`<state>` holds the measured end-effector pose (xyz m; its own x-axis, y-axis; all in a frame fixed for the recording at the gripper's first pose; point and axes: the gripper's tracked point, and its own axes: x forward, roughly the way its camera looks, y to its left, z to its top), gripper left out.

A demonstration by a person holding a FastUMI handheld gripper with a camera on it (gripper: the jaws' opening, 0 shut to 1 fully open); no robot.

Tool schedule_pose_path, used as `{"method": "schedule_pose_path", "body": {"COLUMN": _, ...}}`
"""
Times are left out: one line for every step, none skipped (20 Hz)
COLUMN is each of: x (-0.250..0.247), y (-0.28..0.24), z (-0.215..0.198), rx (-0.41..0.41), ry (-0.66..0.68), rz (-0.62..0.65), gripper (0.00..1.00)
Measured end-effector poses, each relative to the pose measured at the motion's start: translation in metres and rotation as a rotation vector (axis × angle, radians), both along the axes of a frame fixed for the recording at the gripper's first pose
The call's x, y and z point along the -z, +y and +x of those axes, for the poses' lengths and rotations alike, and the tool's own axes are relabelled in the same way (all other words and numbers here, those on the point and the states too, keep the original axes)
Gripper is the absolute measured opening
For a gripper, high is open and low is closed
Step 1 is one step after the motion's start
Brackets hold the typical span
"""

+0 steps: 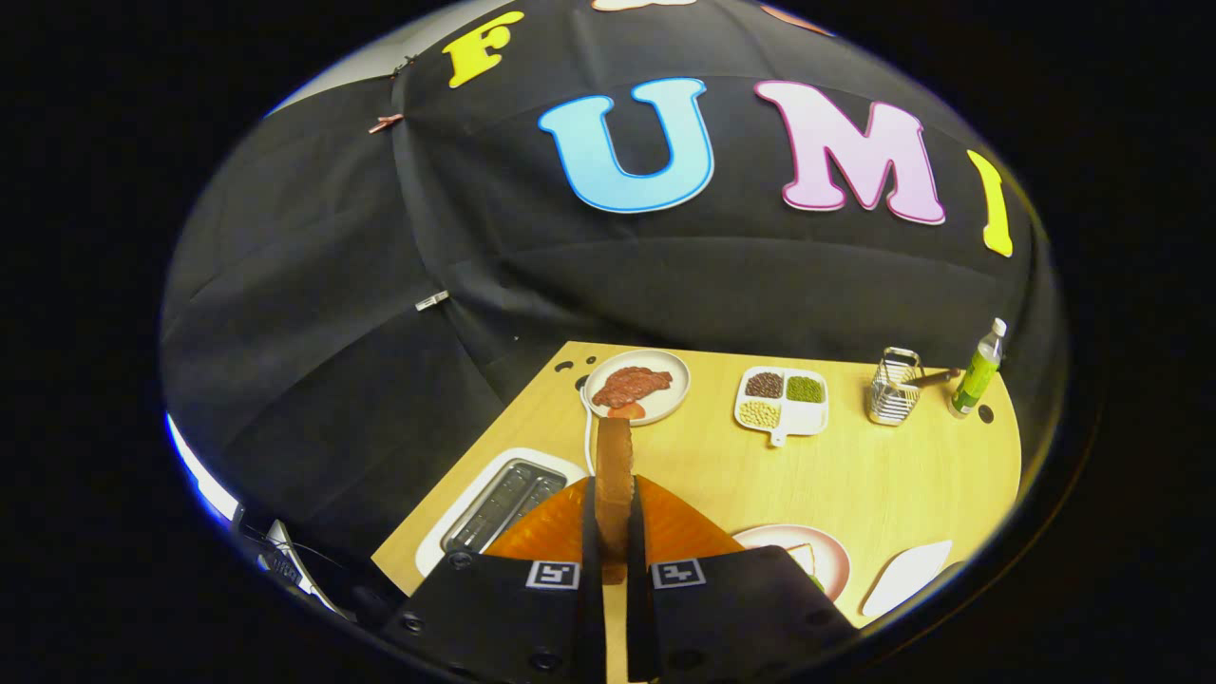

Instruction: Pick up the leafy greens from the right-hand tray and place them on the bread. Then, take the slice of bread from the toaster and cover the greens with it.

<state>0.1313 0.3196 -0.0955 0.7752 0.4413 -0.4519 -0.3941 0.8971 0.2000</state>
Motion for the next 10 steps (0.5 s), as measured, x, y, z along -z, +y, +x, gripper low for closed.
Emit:
{"method": "schedule_pose_path", "body": {"x": 0.01, "y": -0.013, "z": 0.002, "rx": 0.02, "ry": 0.017, "rz": -0.006, "gripper": 0.13}}
{"method": "schedule_pose_path", "body": {"x": 0.019, "y": -0.021, "z": 0.002, "rx": 0.035, "ry": 0.035, "rz": -0.006, "gripper": 0.13}}
{"method": "schedule_pose_path", "body": {"x": 0.028, "y": -0.03, "z": 0.003, "rx": 0.05, "ry": 0.055, "rz": -0.002, "gripper": 0.13}}
{"method": "schedule_pose_path", "body": {"x": 0.037, "y": -0.035, "z": 0.002, "rx": 0.059, "ry": 0.08, "rz": 0.009, "gripper": 0.13}}
{"method": "schedule_pose_path", "body": {"x": 0.046, "y": -0.041, "z": 0.001, "rx": 0.066, "ry": 0.103, "rz": 0.019, "gripper": 0.13}}
{"method": "schedule_pose_path", "body": {"x": 0.056, "y": -0.047, "z": 0.0, "rx": 0.073, "ry": 0.123, "rz": 0.024, "gripper": 0.13}}
{"method": "schedule_pose_path", "body": {"x": 0.065, "y": -0.054, "z": 0.0, "rx": 0.079, "ry": 0.138, "rz": 0.027, "gripper": 0.13}}
{"method": "schedule_pose_path", "body": {"x": 0.073, "y": -0.06, "z": -0.001, "rx": 0.084, "ry": 0.15, "rz": 0.027, "gripper": 0.13}}
{"method": "schedule_pose_path", "body": {"x": 0.081, "y": -0.067, "z": -0.001, "rx": 0.091, "ry": 0.163, "rz": 0.03, "gripper": 0.13}}
{"method": "schedule_pose_path", "body": {"x": 0.089, "y": -0.073, "z": 0.0, "rx": 0.098, "ry": 0.177, "rz": 0.035, "gripper": 0.13}}
